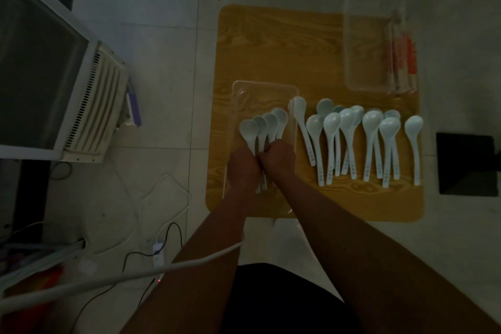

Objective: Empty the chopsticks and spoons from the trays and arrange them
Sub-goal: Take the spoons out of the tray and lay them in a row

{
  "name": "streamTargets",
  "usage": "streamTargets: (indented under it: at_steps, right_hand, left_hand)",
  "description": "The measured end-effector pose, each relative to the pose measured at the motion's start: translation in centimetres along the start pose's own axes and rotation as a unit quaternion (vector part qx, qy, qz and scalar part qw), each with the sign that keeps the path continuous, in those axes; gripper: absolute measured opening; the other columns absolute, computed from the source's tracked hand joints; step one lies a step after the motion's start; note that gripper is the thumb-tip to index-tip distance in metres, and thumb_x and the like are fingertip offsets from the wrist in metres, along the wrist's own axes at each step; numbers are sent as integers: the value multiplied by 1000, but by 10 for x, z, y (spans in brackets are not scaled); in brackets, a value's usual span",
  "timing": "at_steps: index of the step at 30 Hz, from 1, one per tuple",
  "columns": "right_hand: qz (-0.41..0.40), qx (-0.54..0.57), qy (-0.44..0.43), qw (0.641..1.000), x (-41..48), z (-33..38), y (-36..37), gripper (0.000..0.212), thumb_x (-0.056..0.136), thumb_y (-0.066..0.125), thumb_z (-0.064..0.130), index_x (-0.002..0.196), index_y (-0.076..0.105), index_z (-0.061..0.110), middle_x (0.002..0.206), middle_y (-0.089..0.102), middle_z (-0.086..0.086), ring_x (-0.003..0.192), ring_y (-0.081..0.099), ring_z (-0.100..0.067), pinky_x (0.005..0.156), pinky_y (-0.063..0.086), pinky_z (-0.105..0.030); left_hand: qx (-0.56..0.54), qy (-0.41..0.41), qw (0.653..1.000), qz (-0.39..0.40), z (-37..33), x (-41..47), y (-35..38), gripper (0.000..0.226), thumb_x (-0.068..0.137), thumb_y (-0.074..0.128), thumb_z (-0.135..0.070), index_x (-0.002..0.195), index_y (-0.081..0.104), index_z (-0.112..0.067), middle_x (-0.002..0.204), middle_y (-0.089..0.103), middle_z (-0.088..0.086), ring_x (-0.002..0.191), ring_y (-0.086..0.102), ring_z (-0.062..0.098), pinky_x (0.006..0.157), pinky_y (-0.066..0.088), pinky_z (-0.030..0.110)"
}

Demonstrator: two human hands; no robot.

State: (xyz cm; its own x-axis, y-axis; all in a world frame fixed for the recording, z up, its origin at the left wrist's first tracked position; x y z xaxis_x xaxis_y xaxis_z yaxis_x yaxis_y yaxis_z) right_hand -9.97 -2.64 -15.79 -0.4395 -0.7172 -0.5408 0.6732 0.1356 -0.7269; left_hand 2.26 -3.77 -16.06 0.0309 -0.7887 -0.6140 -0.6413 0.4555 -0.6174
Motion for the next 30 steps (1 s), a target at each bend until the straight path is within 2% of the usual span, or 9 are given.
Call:
streamTargets:
  at_steps: [4,9,14,17,19,22,24,27,30]
  right_hand:
    - [2,6,-1,1000,0,1,-12,15,86,60,15,74,64,8,62,54,2,52,48,-6,48,33,-20]
    - [1,22,-46,999,3,18,-46,23,93,57,19,80,68,4,74,64,-6,70,62,-18,63,47,-29]
    - [-62,58,-54,995,10,9,-96,22,88,62,23,73,68,8,67,58,-3,65,55,-14,56,35,-26]
    - [-95,84,-35,991,14,-25,-129,26,91,60,25,76,68,7,70,61,-4,59,51,-10,48,30,-20]
    - [-109,63,-21,992,15,-56,-151,25,92,57,25,77,68,8,72,60,-3,63,51,-11,47,26,-18]
    - [-117,54,17,991,18,-115,-178,23,94,54,24,76,60,12,75,59,-5,75,59,-21,61,33,-23]
    - [-137,32,53,989,20,-158,-194,28,95,54,24,78,65,5,80,64,-11,81,65,-26,65,36,-26]
    - [-141,26,121,982,22,-217,-213,33,95,53,27,97,70,-1,98,69,-15,96,67,-32,70,43,-28]
    - [-126,14,165,978,27,-256,-225,30,93,57,26,99,71,0,101,71,-14,96,68,-30,74,50,-32]
  left_hand:
    - [20,6,1000,-13,-14,-7,-11,18,92,54,-12,76,61,-9,69,59,0,57,54,10,41,31,18]
    - [11,17,999,-36,-49,-16,-31,19,89,60,-16,71,55,-13,68,57,-1,59,55,12,44,35,21]
    - [4,50,997,-64,-94,-25,-42,19,88,59,-14,69,53,-14,64,54,-3,56,53,12,42,34,22]
    - [19,85,994,-58,-122,-34,-31,10,86,60,-19,78,58,-13,68,56,-3,61,59,15,44,35,21]
    - [29,108,993,-45,-138,-40,-17,9,84,60,-20,79,58,-13,68,56,-3,63,62,16,41,33,20]
    - [25,132,991,-8,-154,-52,10,19,90,56,-14,71,54,-11,58,52,-4,48,60,5,30,28,12]
    - [24,150,988,8,-158,-58,30,25,91,54,-11,65,53,-13,54,51,-4,44,58,-5,32,34,10]
    - [42,146,988,14,-156,-56,56,23,88,55,-15,65,57,-16,57,58,-4,49,60,7,41,36,13]
    - [59,133,989,31,-155,-55,78,25,84,56,-9,60,57,-11,56,56,-2,49,54,8,42,34,14]
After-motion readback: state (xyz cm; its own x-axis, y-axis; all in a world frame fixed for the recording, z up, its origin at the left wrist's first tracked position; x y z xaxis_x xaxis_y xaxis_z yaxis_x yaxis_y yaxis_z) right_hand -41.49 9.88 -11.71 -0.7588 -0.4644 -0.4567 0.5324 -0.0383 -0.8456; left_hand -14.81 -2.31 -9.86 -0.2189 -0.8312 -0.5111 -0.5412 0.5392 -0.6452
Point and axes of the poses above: each hand's wrist, its own x-axis towards the middle knuckle, its own y-axis out of the palm, z = x × y, the point moved 8 cm from there along x, towards the middle knuckle
